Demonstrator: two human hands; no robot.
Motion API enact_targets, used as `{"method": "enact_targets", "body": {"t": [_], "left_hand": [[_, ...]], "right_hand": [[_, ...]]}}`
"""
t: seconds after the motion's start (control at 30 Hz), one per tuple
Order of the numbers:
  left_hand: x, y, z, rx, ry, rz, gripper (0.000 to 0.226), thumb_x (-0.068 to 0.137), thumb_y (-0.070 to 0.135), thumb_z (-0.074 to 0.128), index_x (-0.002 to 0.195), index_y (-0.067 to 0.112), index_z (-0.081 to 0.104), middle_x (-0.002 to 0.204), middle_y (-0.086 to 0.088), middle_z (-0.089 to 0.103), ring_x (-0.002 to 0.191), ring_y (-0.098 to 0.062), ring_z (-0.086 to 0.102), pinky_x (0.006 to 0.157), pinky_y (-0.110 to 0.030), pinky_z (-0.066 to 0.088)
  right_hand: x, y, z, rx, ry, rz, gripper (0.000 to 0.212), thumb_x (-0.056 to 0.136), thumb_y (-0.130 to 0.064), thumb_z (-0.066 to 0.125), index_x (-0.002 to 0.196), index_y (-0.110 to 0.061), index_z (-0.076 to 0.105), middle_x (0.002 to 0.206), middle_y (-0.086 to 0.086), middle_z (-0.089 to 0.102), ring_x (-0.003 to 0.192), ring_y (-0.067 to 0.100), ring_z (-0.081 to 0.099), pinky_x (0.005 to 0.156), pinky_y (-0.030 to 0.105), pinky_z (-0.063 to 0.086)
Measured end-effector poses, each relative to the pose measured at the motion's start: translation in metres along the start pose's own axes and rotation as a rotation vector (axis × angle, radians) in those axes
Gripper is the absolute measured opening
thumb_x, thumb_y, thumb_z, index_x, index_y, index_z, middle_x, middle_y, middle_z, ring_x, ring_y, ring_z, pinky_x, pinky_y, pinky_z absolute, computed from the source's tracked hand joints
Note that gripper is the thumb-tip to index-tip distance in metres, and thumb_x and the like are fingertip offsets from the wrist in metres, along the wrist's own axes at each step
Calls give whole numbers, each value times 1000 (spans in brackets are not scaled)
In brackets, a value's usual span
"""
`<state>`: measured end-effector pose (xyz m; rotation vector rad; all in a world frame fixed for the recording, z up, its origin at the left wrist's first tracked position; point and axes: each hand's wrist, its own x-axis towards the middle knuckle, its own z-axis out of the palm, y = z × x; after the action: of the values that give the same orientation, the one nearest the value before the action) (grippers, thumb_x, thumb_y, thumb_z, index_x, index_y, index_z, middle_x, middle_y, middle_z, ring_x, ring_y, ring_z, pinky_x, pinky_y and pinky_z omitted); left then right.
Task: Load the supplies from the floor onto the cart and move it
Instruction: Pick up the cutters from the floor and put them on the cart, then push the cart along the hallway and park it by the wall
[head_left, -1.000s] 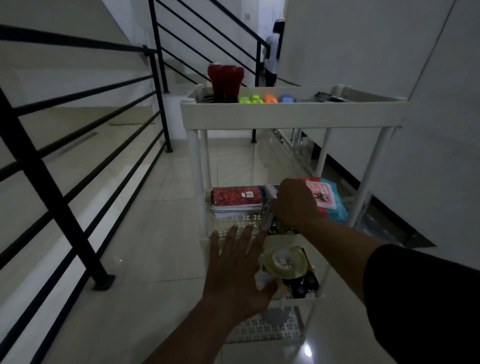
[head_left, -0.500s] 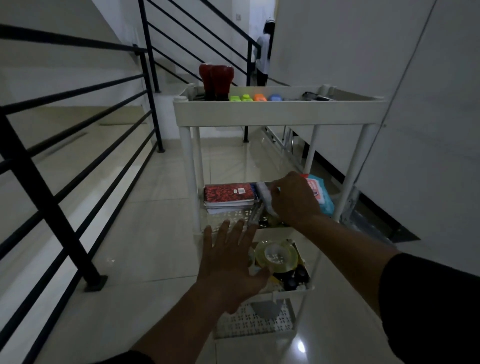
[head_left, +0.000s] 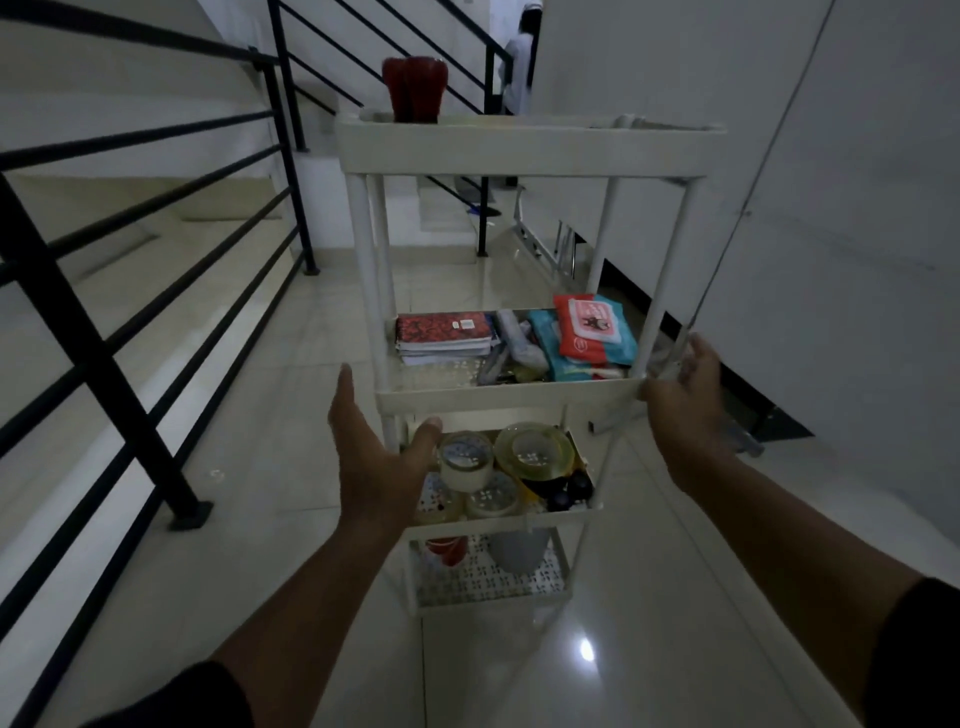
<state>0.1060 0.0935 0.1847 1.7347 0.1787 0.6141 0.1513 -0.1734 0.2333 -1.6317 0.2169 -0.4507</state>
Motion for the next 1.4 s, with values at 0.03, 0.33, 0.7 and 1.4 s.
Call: {"method": "enact_targets", "body": {"t": [0.03, 0.33, 0.7, 1.4], "left_hand": [[1, -1, 1, -16, -62, -12, 95, 81, 29, 74, 151, 34, 11, 158, 4, 20, 142, -20, 29, 114, -49, 33], [6, -8, 1, 23, -204, 16, 90, 87, 30, 68, 152, 36, 5, 161, 7, 13, 144, -17, 26, 117, -46, 28], [-32, -128, 7, -158, -126, -499, 67, 93, 16, 55, 149, 34, 24, 158, -3, 24, 138, -23, 33, 101, -39, 32], [-44, -98, -12, 489, -453, -474, 87, 85, 38, 65, 153, 23, 12, 151, -7, 40, 131, -19, 44, 90, -21, 33]], "right_hand": [[-1, 3, 1, 33, -65, 58, 77, 86, 4, 53, 148, -30, 22, 149, 10, 34, 121, 22, 49, 93, 47, 52], [3, 23, 1, 46, -343, 43, 73, 79, 11, 43, 141, -26, 36, 126, 8, 54, 116, 25, 54, 98, 53, 48], [-23, 189, -16, -118, -298, 326, 94, 77, 7, 50, 147, -45, 15, 160, 3, 15, 141, 30, 24, 91, 43, 46], [-39, 131, -18, -896, -645, 42, 99, 74, -12, 66, 152, -18, 4, 147, 16, 36, 128, 32, 45, 99, 41, 46]]}}
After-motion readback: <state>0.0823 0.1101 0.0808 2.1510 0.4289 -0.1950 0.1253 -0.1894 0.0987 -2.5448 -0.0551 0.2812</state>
